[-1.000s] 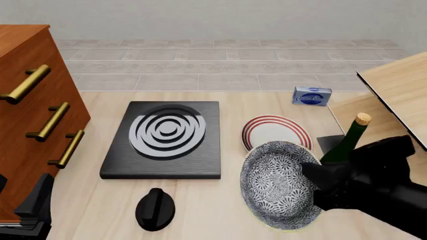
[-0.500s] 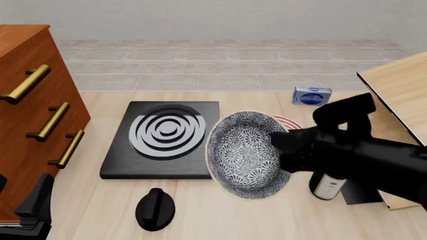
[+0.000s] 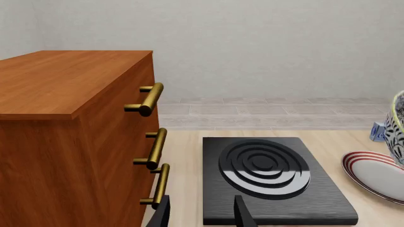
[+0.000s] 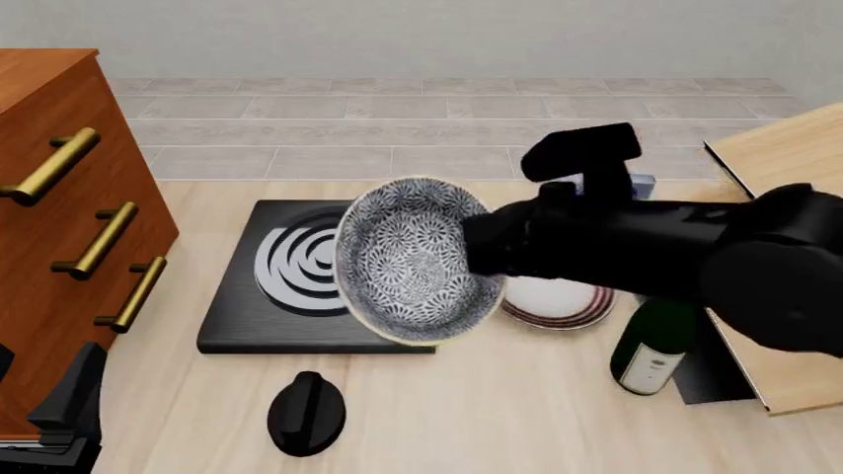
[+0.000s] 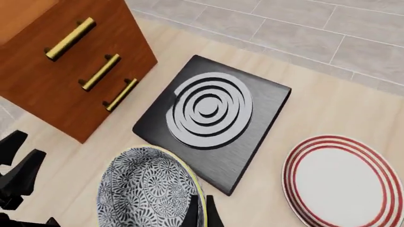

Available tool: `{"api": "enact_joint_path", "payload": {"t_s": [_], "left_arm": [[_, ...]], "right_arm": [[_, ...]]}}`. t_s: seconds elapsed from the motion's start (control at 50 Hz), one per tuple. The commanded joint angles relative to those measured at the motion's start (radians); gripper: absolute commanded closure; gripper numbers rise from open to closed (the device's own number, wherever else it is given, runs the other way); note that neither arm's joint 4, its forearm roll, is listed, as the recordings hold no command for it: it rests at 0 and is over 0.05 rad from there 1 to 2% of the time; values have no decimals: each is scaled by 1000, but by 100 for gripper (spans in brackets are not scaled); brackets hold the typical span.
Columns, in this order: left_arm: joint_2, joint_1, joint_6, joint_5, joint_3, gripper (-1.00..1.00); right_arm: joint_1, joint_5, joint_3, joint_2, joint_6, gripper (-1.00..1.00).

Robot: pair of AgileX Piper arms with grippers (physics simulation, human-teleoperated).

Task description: Put the bowl on the stove.

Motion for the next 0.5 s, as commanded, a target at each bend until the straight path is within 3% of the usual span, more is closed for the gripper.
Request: {"api": "enact_joint_path", "payload": {"t_s": [0.02,0.5], "left_arm": [[0,0,0,0,0,-100],[0,0,0,0,0,-100]], "right_arm": [[29,-3,-106,107,27,100],[6,-29,-343,359,122,100]]}}
